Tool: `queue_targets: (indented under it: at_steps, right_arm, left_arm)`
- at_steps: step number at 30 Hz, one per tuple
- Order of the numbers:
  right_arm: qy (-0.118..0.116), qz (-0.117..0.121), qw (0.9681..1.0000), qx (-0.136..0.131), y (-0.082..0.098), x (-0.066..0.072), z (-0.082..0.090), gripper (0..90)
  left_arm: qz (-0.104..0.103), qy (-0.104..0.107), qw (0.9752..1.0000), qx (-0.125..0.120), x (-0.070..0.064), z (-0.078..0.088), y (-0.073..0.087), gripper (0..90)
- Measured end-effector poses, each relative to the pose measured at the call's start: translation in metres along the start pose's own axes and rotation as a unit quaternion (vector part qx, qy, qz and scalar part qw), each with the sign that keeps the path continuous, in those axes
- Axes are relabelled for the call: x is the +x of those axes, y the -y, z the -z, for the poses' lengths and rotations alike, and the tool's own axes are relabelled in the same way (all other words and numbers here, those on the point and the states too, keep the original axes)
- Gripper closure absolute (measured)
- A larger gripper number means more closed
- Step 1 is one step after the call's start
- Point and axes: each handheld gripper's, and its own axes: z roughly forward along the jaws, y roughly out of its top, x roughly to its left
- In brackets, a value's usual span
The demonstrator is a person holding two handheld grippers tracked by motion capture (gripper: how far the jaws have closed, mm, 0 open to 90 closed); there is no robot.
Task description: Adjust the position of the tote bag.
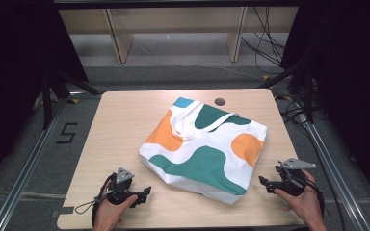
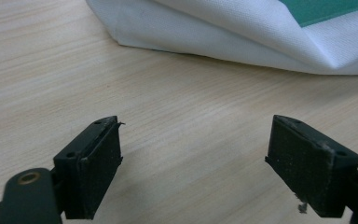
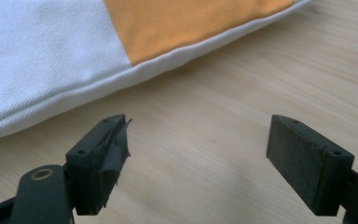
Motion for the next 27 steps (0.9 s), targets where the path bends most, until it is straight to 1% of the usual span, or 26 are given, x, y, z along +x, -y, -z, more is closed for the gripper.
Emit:
queue_targets:
  at_steps: [1, 2, 3, 4, 6, 7, 8, 9, 10, 11, 12, 13, 14, 15, 16, 17, 18, 19, 20, 21, 22, 23, 24, 25, 26, 27]
  right_arm:
    - [0.001, 0.002, 1.0000, 0.000, 0.000, 0.000, 0.000, 21.5]
    - [0.005, -0.009, 0.9999, 0.008, 0.000, 0.001, 0.002, 21.5]
    - [0.005, -0.009, 0.9999, 0.008, 0.000, 0.001, 0.002, 21.5]
    - [0.010, -0.002, 0.9999, 0.003, 0.000, 0.000, 0.002, 21.8]
    - [0.007, 0.010, 0.9999, -0.001, 0.000, -0.002, 0.001, 22.5]
    - [0.019, 0.015, 0.9997, -0.001, 0.002, -0.003, 0.001, 22.4]
    - [0.019, 0.015, 0.9997, -0.001, 0.002, -0.003, 0.001, 22.4]
    - [0.017, 0.000, 0.9999, -0.001, 0.001, -0.003, 0.001, 22.6]
    - [0.020, -0.001, 0.9998, -0.003, 0.001, -0.003, 0.003, 22.9]
    - [0.016, -0.004, 0.9998, -0.007, 0.002, -0.003, 0.001, 23.5]
    - [0.013, -0.012, 0.9998, -0.002, 0.001, -0.002, 0.003, 23.9]
    - [0.013, -0.012, 0.9998, -0.002, 0.001, -0.002, 0.003, 23.9]
    - [0.015, -0.009, 0.9998, -0.005, 0.000, -0.003, 0.003, 25.0]
    - [0.015, -0.009, 0.9998, -0.005, 0.000, -0.003, 0.003, 25.0]
    - [0.019, 0.010, 0.9998, -0.005, 0.001, -0.005, 0.002, 25.5]
    - [0.013, -0.001, 0.9999, 0.003, 0.001, -0.003, 0.002, 25.8]
    - [0.011, -0.001, 0.9999, 0.003, 0.000, -0.003, 0.003, 26.1]
    - [0.010, -0.001, 0.9999, -0.001, 0.000, -0.003, 0.002, 26.2]
    - [0.010, 0.011, 0.9999, -0.008, -0.001, -0.004, 0.002, 26.2]
    - [0.013, 0.012, 0.9998, -0.007, 0.000, -0.003, 0.002, 26.1]
    - [0.014, 0.006, 0.9999, -0.007, 0.000, -0.002, 0.003, 26.0]
    - [0.017, 0.006, 0.9998, -0.007, 0.000, -0.003, 0.003, 25.7]
    - [0.020, 0.017, 0.9996, -0.012, 0.000, -0.004, 0.002, 25.6]
    - [0.016, 0.005, 0.9998, -0.008, -0.001, -0.003, 0.003, 25.5]
    - [0.012, 0.021, 0.9996, -0.012, 0.000, -0.006, 0.001, 25.5]
    - [0.010, 0.008, 0.9999, -0.008, 0.000, -0.004, 0.002, 25.5]
  left_arm:
    - [-0.011, 0.001, 0.9998, 0.014, 0.002, 0.001, -0.001, 15.3]
    - [-0.013, -0.001, 0.9998, 0.014, 0.002, 0.001, -0.001, 15.2]
    - [-0.013, -0.001, 0.9998, 0.014, 0.002, 0.001, -0.001, 15.2]
    - [-0.014, -0.001, 0.9998, 0.015, 0.003, 0.002, -0.001, 15.2]
    - [-0.016, 0.001, 0.9997, 0.017, 0.003, 0.002, -0.002, 15.0]
    - [-0.022, -0.004, 0.9997, 0.014, 0.004, 0.002, -0.002, 14.9]
    - [-0.022, -0.007, 0.9997, 0.011, 0.004, 0.001, -0.002, 14.9]
    - [-0.008, -0.008, 0.9999, 0.001, 0.002, 0.000, -0.002, 15.1]
    - [-0.006, -0.005, 1.0000, 0.002, 0.004, 0.001, -0.003, 14.9]
    - [0.015, -0.005, 0.9998, -0.013, 0.002, 0.000, -0.003, 15.6]
    - [-0.010, -0.002, 0.9999, -0.003, 0.004, 0.001, -0.003, 16.5]
    - [-0.010, -0.002, 0.9999, -0.003, 0.004, 0.001, -0.003, 17.4]
    - [-0.002, -0.009, 0.9999, -0.009, 0.002, 0.000, -0.003, 17.4]
    - [-0.017, -0.007, 0.9998, 0.000, 0.002, 0.000, -0.004, 17.4]
    - [-0.022, -0.010, 0.9997, -0.001, 0.001, -0.001, -0.004, 17.7]
    - [-0.029, -0.010, 0.9995, 0.009, 0.001, 0.000, -0.005, 18.4]
    - [-0.023, -0.002, 0.9997, 0.007, 0.000, -0.001, -0.005, 18.4]
    - [-0.018, -0.003, 0.9998, 0.004, -0.001, -0.002, -0.006, 18.0]
    - [-0.019, -0.004, 0.9998, 0.004, -0.001, -0.002, -0.007, 17.5]
    - [-0.019, 0.001, 0.9998, 0.008, 0.000, -0.002, -0.008, 16.8]
    - [-0.013, 0.006, 0.9998, 0.011, 0.001, -0.001, -0.010, 16.4]
    - [-0.008, 0.007, 0.9999, 0.002, 0.002, -0.002, -0.010, 16.5]
    - [-0.002, 0.011, 0.9999, 0.000, 0.004, -0.002, -0.012, 16.4]
    - [0.004, 0.013, 0.9999, -0.002, 0.005, -0.002, -0.014, 16.6]
    - [0.018, 0.013, 0.9996, -0.018, 0.005, -0.003, -0.015, 17.4]
    - [0.022, 0.017, 0.9994, -0.020, 0.005, -0.003, -0.017, 18.8]
